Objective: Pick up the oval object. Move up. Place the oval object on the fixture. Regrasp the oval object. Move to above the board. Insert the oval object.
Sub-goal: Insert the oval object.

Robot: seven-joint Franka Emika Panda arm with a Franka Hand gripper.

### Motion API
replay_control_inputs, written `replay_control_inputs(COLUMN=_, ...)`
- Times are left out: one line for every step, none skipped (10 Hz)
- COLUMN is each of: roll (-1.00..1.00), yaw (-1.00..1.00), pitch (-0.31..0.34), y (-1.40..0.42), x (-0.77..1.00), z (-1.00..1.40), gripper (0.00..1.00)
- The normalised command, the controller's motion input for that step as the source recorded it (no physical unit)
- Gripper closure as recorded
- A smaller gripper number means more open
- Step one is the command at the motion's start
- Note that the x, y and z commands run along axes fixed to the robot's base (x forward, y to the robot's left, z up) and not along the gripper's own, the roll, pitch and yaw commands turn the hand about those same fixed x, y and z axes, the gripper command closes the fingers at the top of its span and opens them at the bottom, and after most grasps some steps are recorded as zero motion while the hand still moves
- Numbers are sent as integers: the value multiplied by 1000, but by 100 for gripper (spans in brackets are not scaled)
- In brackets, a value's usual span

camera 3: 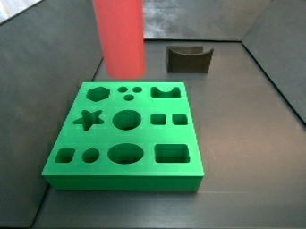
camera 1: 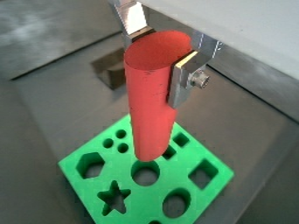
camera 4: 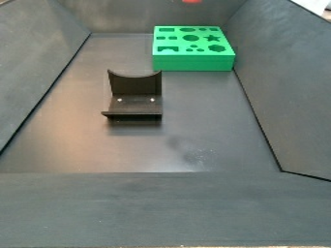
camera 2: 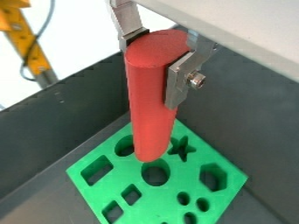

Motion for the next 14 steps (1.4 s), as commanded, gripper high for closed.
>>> replay_control_inputs(roll=186, yaw=-611, pitch=-27, y=-340, x=0, z=-423, gripper=100)
replay_control_inputs(roll=270, yaw=-440, pitch=0, y=-391, x=0, z=-363, gripper=100)
replay_control_inputs(roll=297, yaw=-86, pitch=19, y=-423, x=94, z=-234, gripper=100)
replay_control_inputs(roll=253, yaw=0, pitch=44, y=-397, x=174, z=-151, gripper=100)
replay_control_inputs(roll=199, yaw=26, pitch=96, y=-303, x=266, z=-43, gripper=100)
replay_control_inputs(roll=34, yaw=0, pitch=24, y=-114, x=103, z=0, gripper=100)
replay_control_inputs(roll=30, yaw=0, pitch=49, y=-57, x=77, z=0, gripper=100)
replay_control_inputs(roll=0, yaw=-86, pitch=27, y=-34, x=111, z=-291, gripper=100)
replay_control_inputs(roll=-183, yaw=-57, pitch=94, y=-37, x=211, z=-286, gripper=100)
replay_control_inputs(roll=-216, yaw=0, pitch=194, y=-3, x=300, z=-143, gripper=100)
replay_control_inputs(roll=-149, yaw=126, pitch=257, y=-11, x=326, z=-77, gripper=100)
replay_control_inputs(roll=-77, yaw=234, pitch=244, y=-34, x=303, z=-54, gripper=100)
replay_control_inputs(roll=-40, yaw=354, pitch=183, y=-80, x=194, z=-49, gripper=100)
replay_control_inputs(roll=0, yaw=426, pitch=116, y=-69, x=89, z=-49, gripper=100)
